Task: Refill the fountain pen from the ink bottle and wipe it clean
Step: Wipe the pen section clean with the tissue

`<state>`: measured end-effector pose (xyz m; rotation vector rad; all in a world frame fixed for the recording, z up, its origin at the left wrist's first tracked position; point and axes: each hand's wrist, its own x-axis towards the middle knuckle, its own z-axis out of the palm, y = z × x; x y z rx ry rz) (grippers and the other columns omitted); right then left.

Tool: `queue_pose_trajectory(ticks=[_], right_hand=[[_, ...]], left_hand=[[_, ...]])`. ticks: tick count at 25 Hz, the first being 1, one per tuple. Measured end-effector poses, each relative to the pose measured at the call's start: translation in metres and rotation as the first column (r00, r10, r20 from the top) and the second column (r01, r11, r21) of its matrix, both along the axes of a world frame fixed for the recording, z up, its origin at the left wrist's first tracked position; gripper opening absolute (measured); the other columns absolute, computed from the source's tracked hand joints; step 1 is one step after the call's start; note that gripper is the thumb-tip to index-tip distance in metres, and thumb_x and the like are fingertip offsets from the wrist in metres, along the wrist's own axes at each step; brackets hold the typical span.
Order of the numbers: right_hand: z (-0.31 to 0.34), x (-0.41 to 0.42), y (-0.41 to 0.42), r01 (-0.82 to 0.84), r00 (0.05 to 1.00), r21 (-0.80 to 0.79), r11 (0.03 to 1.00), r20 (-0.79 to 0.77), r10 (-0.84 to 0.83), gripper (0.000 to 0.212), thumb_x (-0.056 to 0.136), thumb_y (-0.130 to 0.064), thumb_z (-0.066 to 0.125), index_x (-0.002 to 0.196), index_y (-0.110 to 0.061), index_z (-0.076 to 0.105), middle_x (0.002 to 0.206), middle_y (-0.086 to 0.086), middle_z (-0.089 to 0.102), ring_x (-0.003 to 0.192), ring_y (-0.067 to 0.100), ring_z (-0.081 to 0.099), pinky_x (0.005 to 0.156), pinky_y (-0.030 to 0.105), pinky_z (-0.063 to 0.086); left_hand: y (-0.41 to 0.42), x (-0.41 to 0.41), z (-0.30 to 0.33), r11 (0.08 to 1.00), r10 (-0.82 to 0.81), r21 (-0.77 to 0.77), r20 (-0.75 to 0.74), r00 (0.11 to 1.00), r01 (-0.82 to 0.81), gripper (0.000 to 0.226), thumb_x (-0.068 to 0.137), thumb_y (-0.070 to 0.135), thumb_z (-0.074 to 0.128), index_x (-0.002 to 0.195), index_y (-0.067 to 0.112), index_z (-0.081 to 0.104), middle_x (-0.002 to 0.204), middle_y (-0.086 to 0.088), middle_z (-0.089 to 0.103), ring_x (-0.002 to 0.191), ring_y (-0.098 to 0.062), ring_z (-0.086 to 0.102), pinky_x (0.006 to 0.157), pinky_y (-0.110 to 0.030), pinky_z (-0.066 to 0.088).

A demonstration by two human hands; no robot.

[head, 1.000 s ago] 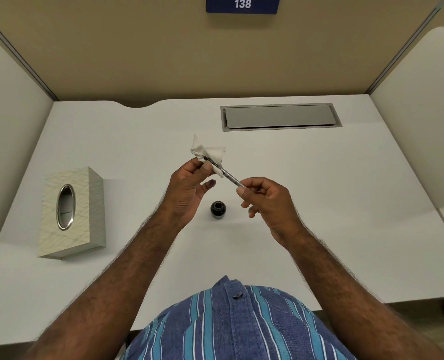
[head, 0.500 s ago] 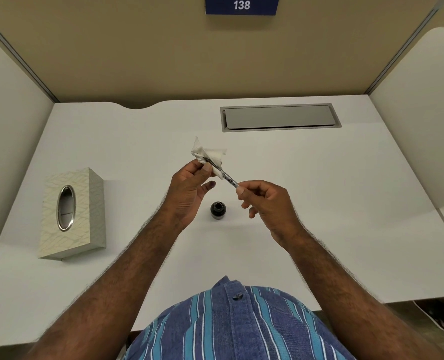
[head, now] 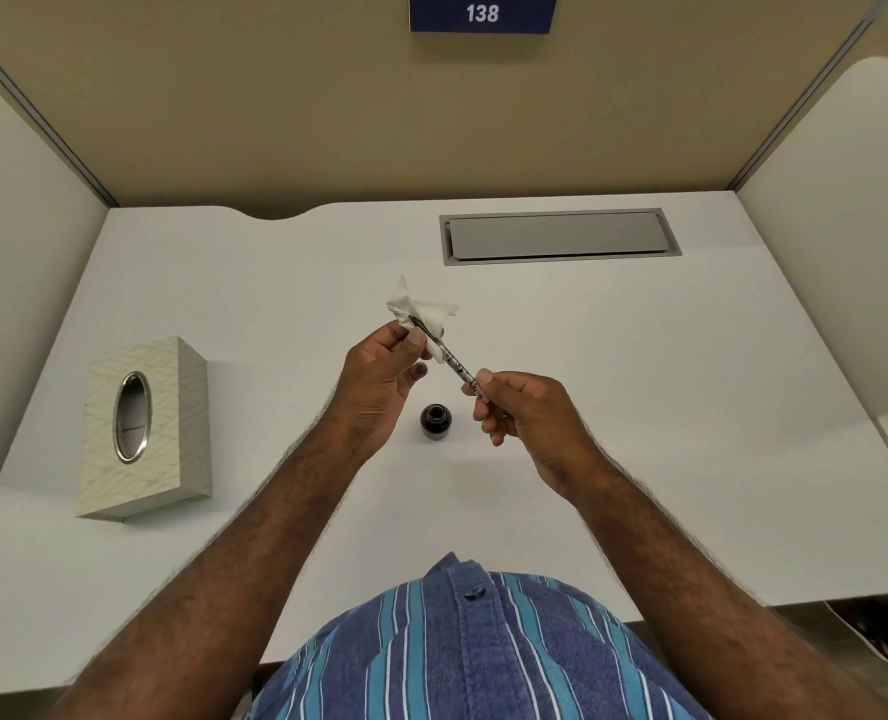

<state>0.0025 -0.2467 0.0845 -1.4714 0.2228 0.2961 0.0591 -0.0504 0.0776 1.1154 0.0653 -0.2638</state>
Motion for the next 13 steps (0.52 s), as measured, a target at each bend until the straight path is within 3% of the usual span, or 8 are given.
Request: queue_pose_trajectory(ticks=[5,8,13], right_hand=[[0.0007,0.0005,0.0013,0.004,1.000,0.008,1.000,-0.001,-0.004,0.023,0.101,-0.033,0.071,0.099,-0.012,0.080,0.080,0.008,0.071,0.063,0.018,0.059,0.054,0.030,0.049],[0.0019,0.0010,0.0008,0.017,1.000,-0.018,1.000,0.025,-0.017,0.013,0.097,-0.023,0.076,0.101,-0.012,0.080,0.076,0.005,0.072,0.063,0.017,0.061,0.054,0.029,0.049],[0.0020,0.0019,0.0018,0.014,1.000,0.002,1.000,0.007,-0.014,0.021,0.101,-0.022,0.070,0.106,-0.004,0.079,0.074,0.008,0.067,0.059,0.015,0.056,0.053,0.028,0.046]], left_hand=[[-0.0004,0.0006,0.0017,1.000,0.008,-0.001,-0.005,1.000,-0.008,0.015,0.103,0.012,0.057,0.107,0.012,0.072,0.102,0.002,0.077,0.087,-0.008,0.065,0.077,-0.026,0.046],[-0.0001,0.0011,0.0024,1.000,-0.003,-0.005,-0.002,1.000,0.003,0.015,0.103,0.012,0.058,0.105,0.013,0.073,0.102,0.002,0.077,0.088,-0.009,0.066,0.078,-0.026,0.046],[-0.0026,0.0006,0.0015,1.000,0.003,0.013,-0.012,1.000,-0.003,0.015,0.103,0.012,0.058,0.102,0.013,0.073,0.102,0.002,0.076,0.088,-0.010,0.063,0.078,-0.026,0.044]])
